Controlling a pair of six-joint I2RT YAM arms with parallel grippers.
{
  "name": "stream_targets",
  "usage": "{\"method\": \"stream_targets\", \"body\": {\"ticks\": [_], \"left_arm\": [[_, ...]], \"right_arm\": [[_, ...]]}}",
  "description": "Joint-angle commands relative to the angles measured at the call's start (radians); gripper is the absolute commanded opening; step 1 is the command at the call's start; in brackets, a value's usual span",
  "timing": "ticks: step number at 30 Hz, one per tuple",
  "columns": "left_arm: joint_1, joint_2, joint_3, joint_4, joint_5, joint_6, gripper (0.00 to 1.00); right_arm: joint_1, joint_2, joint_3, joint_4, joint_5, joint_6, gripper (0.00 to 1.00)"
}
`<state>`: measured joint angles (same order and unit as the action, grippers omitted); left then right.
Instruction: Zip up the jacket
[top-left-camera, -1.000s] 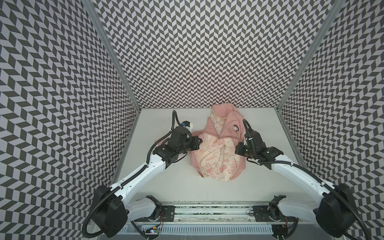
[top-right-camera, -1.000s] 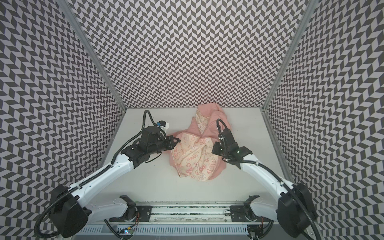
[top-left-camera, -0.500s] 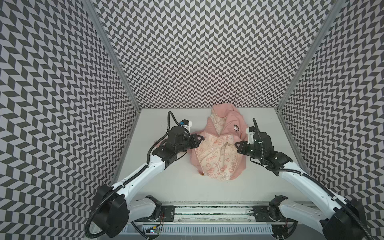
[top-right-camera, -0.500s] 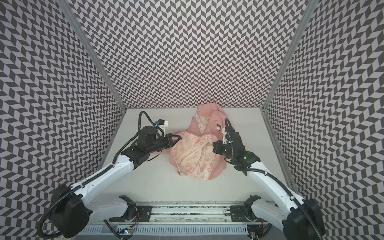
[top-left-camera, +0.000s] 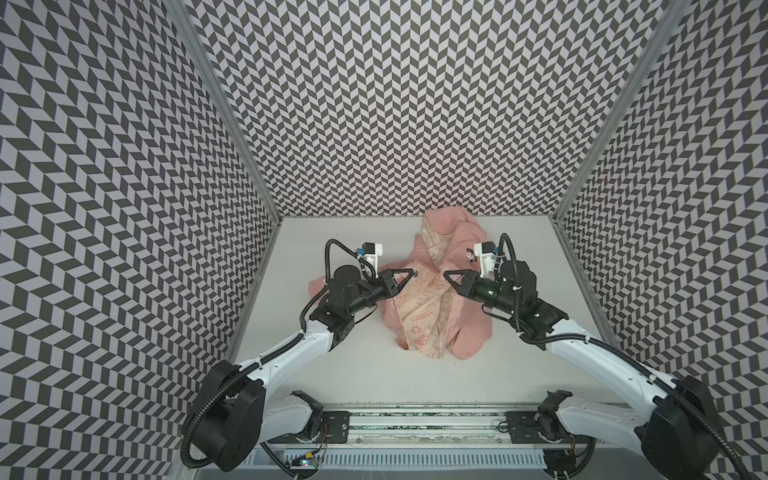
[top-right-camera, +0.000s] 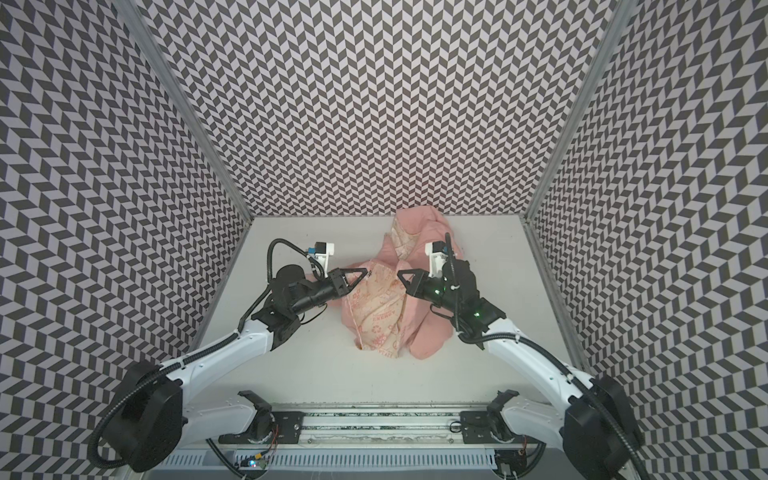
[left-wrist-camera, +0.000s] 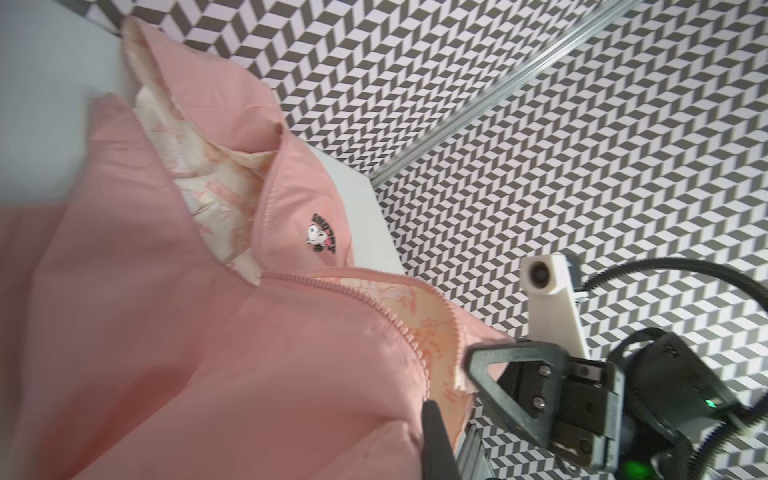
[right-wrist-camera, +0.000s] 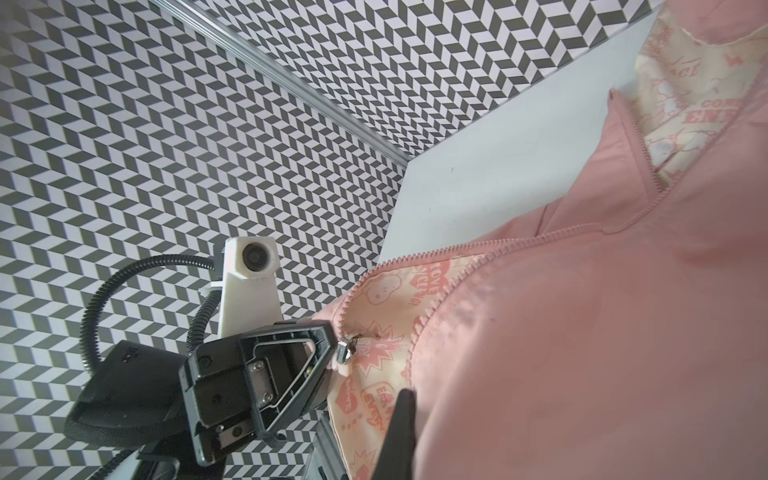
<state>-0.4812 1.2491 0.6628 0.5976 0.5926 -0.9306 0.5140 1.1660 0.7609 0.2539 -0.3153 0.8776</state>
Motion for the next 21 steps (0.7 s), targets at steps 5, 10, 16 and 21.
{"method": "stream_targets", "body": {"ticks": [5,10,16,21], "left_arm": [[0.004,0.11,0.027,0.449,0.152,-0.252,0.0],[0.004,0.168,0.052,0.567,0.166,-0.324,0.0],[0.002,0.168,0.032,0.661,0.08,-0.361,0.0],[-0.014,0.185,-0.005,0.777,-0.006,-0.418,0.0]], "right_arm": [[0.012,-0.02,-0.01,0.294,0.017,0.027,0.0],[0.014,-0.009,-0.016,0.368,0.022,0.042,0.0],[0.025,0.002,-0.054,0.484,0.092,0.066,0.0],[0.053,0.006,-0.074,0.577,0.163,0.047,0.0]]}}
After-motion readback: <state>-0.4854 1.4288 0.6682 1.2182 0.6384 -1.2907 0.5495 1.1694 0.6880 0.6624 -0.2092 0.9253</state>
